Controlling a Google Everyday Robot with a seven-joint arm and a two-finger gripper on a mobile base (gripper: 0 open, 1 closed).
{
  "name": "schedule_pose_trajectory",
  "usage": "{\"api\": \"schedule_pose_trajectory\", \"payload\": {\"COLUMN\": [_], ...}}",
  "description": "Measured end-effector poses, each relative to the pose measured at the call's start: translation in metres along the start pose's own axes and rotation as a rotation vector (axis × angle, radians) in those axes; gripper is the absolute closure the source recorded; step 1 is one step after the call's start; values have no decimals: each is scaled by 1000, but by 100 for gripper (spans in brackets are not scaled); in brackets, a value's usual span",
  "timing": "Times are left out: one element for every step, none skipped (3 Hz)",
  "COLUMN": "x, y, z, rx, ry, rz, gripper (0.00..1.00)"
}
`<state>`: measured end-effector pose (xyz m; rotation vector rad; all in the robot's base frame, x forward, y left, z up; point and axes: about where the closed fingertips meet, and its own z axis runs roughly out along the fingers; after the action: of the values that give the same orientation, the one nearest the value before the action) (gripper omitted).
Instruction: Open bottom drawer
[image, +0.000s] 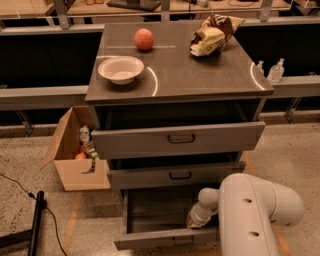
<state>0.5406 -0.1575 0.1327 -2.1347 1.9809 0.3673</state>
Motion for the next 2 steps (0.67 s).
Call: {"api": "schedule_pose_trajectory", "payload": {"x": [-6, -7], "y": [39, 80], "z": [-7, -14], "rx": [-74, -156], "ry": [-24, -37], "rz": [16, 54], "gripper": [100, 100]}}
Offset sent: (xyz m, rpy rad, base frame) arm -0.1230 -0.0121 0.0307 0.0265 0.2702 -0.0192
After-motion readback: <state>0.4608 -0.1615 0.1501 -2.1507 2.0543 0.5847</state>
